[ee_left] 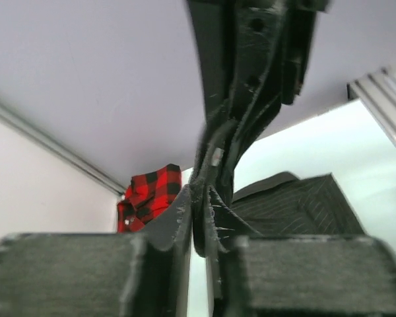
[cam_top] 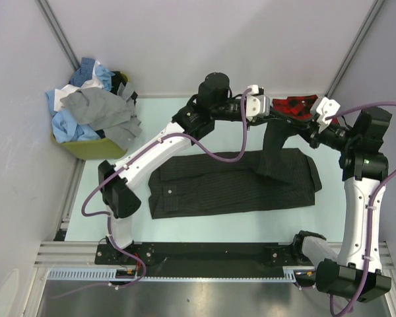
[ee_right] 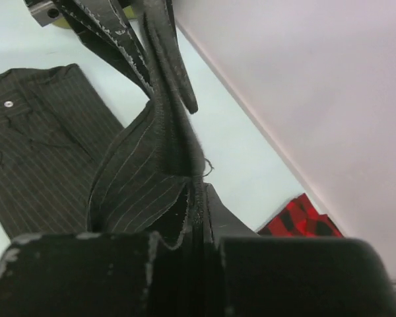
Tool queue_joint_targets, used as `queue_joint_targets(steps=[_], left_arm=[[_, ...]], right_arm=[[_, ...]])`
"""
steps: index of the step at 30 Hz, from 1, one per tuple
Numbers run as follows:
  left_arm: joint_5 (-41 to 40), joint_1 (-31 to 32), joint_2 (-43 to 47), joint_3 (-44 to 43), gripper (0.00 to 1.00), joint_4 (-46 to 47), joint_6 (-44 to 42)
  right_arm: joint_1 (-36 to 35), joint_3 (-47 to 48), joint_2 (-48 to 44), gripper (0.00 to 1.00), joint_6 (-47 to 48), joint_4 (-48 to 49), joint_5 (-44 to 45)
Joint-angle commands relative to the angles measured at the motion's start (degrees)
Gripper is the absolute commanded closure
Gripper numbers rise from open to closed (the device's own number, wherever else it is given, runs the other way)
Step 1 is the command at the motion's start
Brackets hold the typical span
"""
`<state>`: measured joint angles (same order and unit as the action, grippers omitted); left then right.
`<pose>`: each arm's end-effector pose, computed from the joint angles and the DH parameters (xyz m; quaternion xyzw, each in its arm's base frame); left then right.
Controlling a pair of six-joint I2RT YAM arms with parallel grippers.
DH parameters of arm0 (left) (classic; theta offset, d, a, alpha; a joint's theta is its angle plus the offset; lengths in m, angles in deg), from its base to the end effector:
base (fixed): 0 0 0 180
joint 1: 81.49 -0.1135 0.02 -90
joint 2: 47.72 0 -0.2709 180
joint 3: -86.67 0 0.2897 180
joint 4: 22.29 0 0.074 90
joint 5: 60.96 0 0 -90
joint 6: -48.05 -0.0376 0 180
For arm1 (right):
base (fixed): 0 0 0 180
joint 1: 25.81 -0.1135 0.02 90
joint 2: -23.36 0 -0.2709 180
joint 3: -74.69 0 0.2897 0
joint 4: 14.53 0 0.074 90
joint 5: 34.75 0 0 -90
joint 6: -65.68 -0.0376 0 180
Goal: Fold and stack the long sleeve shirts
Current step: Fold the shirt
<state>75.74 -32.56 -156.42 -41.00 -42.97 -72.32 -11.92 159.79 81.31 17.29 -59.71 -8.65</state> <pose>0.2951 -0.3803 0.4613 0.6329 0.3311 -0.3838 0.5852 0.2218 -0.0201 0.4473 -0.4664 0.5921 0.1468 0.6406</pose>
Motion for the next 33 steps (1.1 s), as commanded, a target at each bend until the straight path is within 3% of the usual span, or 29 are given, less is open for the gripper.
queue_joint_targets(steps=[1, 2, 4, 7, 10, 16, 21, 28, 33], left_arm=[[-7.4, -1.2, 3.2, 1.7, 0.73, 11.1, 9.3], [-10.2, -2.2, 4.2, 7.2, 0.5, 13.9, 11.9], [-22.3, -2.5, 8.6, 14.1, 0.31, 19.1, 16.1], [-28.8, -2.4, 14.0, 27.5, 0.2, 21.4, 14.2], [-32.0, -1.5, 17.3, 43.8, 0.18, 25.3, 12.9], [-27.4, 1.3, 16.1, 53.8, 0.23, 31.1, 10.0], [-28.1, 3.3, 10.0, 51.7, 0.25, 35.4, 12.7], [-38.0, 8.7, 6.0, 45.6, 0.22, 41.0, 17.9], [-50.0, 11.3, 1.2, 39.0, 0.19, 41.3, 18.0]], right_arm=[[-0.5, 3.8, -1.0, 1.0, -4.8, 3.8, 7.3], [-0.5, 4.3, -0.9, 1.0, -10.0, 7.6, 13.4], [0.0, 6.2, 0.4, 1.0, -13.2, 9.4, 17.7], [0.0, 9.3, 1.4, 1.0, -17.3, 11.0, 21.9], [-2.1, 9.6, 1.6, 1.0, -18.7, 12.0, 24.4], [-5.2, 8.2, 0.9, 1.0, -16.2, 10.6, 27.9], [-6.2, 8.5, 0.3, 1.0, -15.9, 9.5, 29.5], [-7.6, 8.2, -1.3, 1.0, -15.1, 7.7, 32.0], [-8.2, 8.1, -2.1, 1.0, -15.5, 7.2, 33.0]])
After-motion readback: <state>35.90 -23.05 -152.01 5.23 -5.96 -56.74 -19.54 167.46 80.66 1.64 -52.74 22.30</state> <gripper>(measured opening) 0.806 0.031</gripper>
